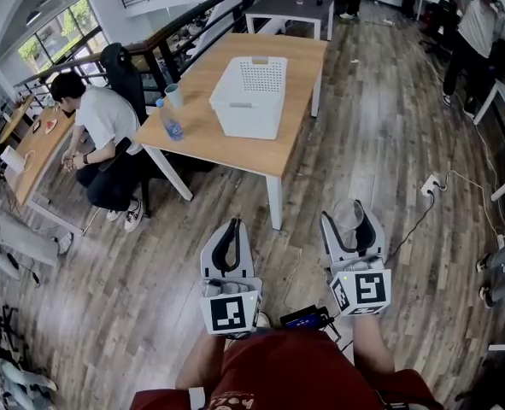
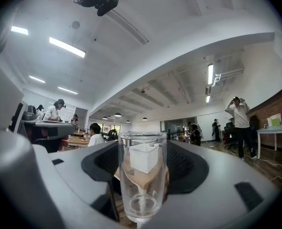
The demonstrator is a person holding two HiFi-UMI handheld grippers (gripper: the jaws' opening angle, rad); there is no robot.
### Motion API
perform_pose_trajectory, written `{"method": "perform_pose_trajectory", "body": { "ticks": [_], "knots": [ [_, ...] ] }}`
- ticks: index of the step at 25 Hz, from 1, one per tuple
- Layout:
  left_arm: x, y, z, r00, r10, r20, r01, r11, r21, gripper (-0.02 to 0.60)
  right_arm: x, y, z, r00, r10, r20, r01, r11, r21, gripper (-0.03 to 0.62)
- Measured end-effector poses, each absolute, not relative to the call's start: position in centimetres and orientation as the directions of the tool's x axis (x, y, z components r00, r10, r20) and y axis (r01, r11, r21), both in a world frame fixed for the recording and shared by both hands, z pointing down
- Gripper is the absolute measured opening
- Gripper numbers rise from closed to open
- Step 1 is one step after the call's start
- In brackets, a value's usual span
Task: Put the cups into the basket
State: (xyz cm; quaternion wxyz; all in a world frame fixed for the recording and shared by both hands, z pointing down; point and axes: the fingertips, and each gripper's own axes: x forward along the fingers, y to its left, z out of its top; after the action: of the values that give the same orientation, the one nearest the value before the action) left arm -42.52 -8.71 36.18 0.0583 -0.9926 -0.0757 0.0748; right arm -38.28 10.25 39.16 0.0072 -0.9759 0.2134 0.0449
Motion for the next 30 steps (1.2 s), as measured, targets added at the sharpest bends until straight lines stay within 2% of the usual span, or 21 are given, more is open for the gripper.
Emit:
{"method": "perform_pose_trajectory", "body": {
  "ticks": [18, 30],
  "knots": [
    [-42.2, -3.1, 38.0, 0.979, 0.176, -0.101, 0.171, -0.983, -0.060, 0.023, -38.8, 15.7, 41.6, 0.903, -0.427, -0.047, -0.428, -0.903, -0.027, 0.285],
    [-37.9, -3.7, 38.7, 0.973, 0.204, -0.109, 0.202, -0.979, -0.029, 0.023, -35.2, 15.1, 41.3, 0.912, -0.408, -0.039, -0.408, -0.913, 0.014, 0.285]
  ]
}}
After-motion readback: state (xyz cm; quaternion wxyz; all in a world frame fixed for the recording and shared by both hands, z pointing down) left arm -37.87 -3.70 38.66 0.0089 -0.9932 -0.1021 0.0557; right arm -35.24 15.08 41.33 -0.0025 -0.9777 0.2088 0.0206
